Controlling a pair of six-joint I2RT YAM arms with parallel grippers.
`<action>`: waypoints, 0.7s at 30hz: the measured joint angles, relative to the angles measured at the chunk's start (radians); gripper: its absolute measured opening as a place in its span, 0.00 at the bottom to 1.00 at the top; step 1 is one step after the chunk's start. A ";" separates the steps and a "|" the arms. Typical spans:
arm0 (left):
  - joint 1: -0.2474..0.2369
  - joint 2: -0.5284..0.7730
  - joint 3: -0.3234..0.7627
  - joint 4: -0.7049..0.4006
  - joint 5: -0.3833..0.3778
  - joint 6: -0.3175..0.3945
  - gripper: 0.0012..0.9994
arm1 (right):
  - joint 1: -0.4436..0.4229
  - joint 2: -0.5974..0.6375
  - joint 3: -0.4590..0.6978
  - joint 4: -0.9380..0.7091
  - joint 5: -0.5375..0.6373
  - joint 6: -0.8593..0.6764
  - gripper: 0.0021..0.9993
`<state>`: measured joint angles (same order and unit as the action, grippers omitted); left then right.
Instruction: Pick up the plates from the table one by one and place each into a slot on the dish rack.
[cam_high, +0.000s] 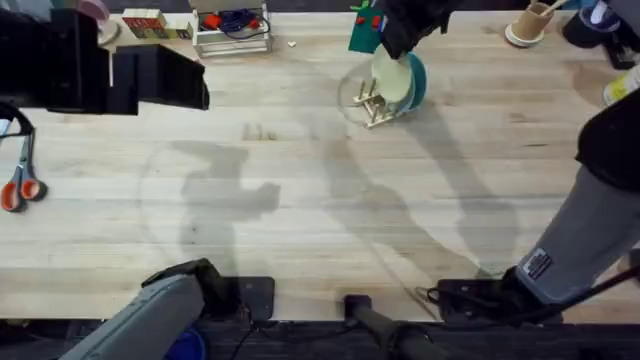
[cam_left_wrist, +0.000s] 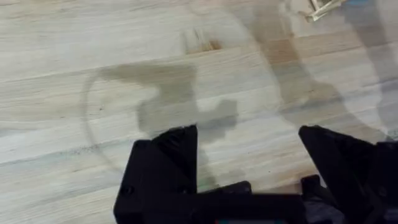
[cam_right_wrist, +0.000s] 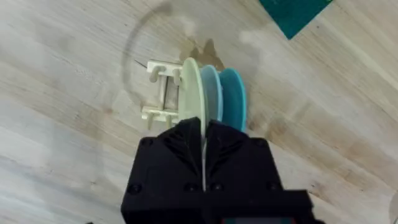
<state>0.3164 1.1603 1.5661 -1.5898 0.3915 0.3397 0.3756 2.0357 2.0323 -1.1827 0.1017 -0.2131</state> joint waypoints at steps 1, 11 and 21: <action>0.000 0.000 0.000 0.000 0.000 0.000 1.00 | 0.000 0.000 0.000 0.000 0.000 0.000 0.03; 0.000 0.000 0.000 0.000 0.000 0.000 1.00 | 0.000 0.000 0.000 -0.014 0.000 0.000 0.03; 0.000 0.000 0.000 0.000 0.000 0.000 0.99 | 0.000 0.006 0.000 -0.020 0.000 0.000 0.03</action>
<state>0.3164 1.1599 1.5661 -1.5898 0.3914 0.3397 0.3756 2.0421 2.0323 -1.2024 0.1013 -0.2127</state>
